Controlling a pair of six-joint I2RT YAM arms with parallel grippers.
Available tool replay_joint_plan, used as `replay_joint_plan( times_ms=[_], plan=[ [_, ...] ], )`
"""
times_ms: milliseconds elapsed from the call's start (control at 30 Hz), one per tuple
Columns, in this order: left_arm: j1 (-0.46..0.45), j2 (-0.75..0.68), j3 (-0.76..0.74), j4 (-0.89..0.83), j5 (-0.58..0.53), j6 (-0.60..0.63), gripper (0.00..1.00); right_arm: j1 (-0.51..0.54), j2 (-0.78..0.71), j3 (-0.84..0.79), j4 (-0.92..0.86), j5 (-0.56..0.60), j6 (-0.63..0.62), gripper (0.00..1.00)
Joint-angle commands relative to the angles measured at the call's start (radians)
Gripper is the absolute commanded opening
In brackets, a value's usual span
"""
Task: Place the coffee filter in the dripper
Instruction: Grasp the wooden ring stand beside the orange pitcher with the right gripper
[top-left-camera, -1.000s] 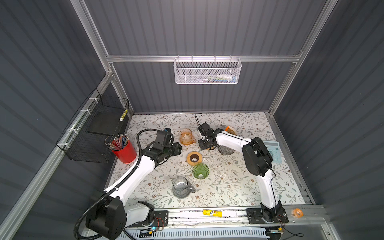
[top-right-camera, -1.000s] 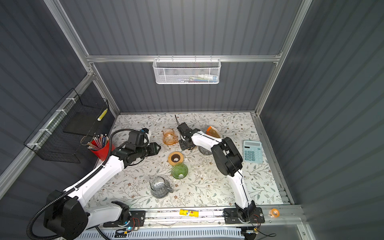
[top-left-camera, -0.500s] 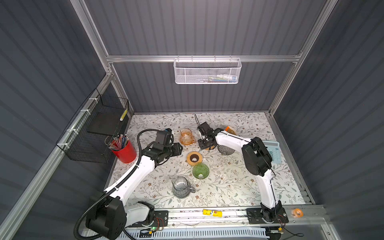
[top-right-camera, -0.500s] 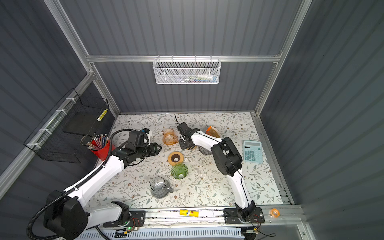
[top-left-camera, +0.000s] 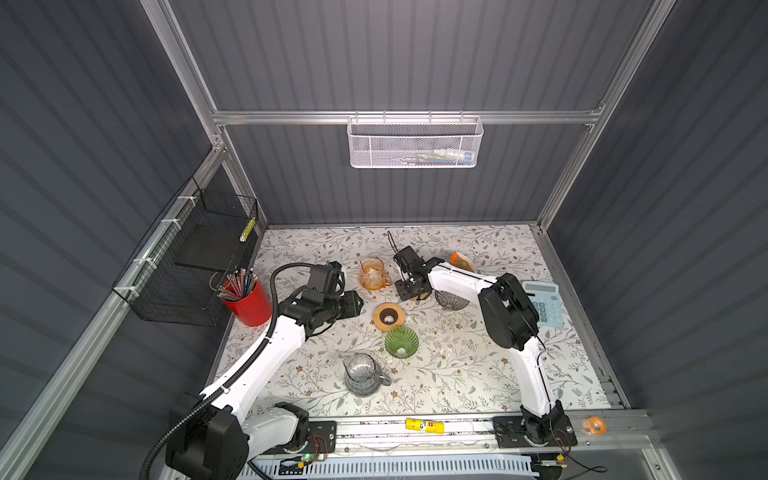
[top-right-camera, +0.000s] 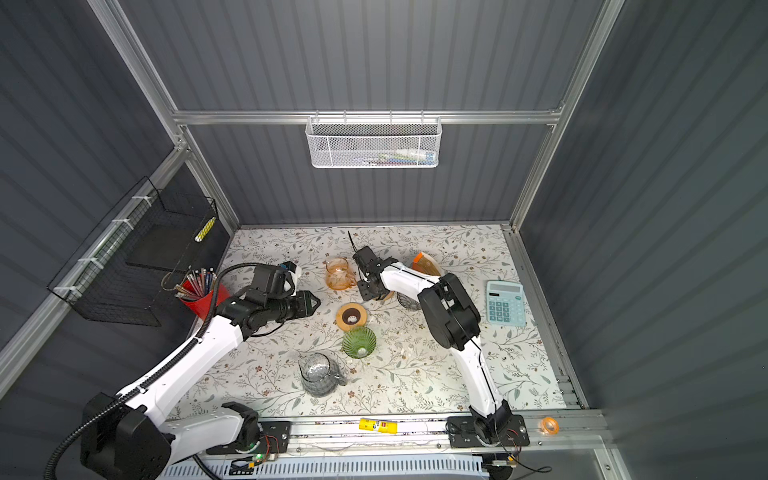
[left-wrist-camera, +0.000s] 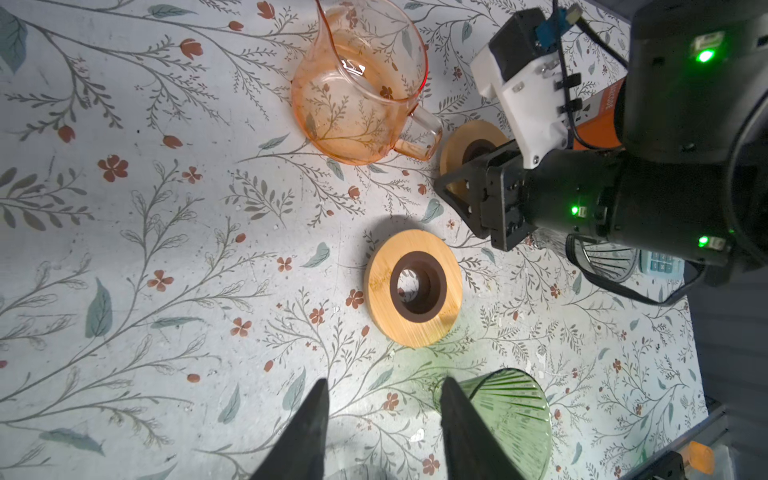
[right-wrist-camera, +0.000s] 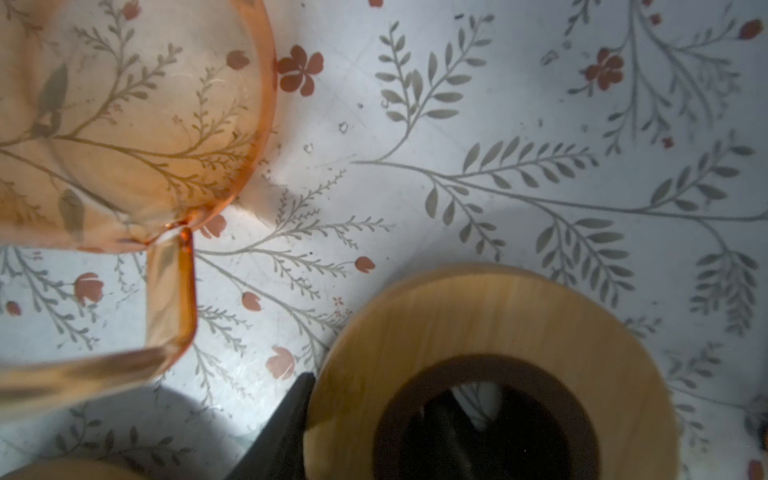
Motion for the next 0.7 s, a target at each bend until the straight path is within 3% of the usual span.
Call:
replay_joint_plan(
  times_ms=[0, 200, 667],
  plan=[
    [0.002, -0.022, 0.026, -0.044, 0.005, -0.012, 0.45, -0.004, 0.019, 0.024, -0.031, 0.016, -0.005, 0.36],
    [0.002, -0.026, 0.036, -0.064, 0.0, -0.009, 0.46, -0.002, -0.048, -0.027, -0.008, 0.021, 0.003, 0.28],
    [0.002, -0.035, 0.058, -0.106, -0.032, 0.0, 0.46, 0.023, -0.268, -0.143, -0.002, -0.014, 0.0, 0.27]
  ],
)
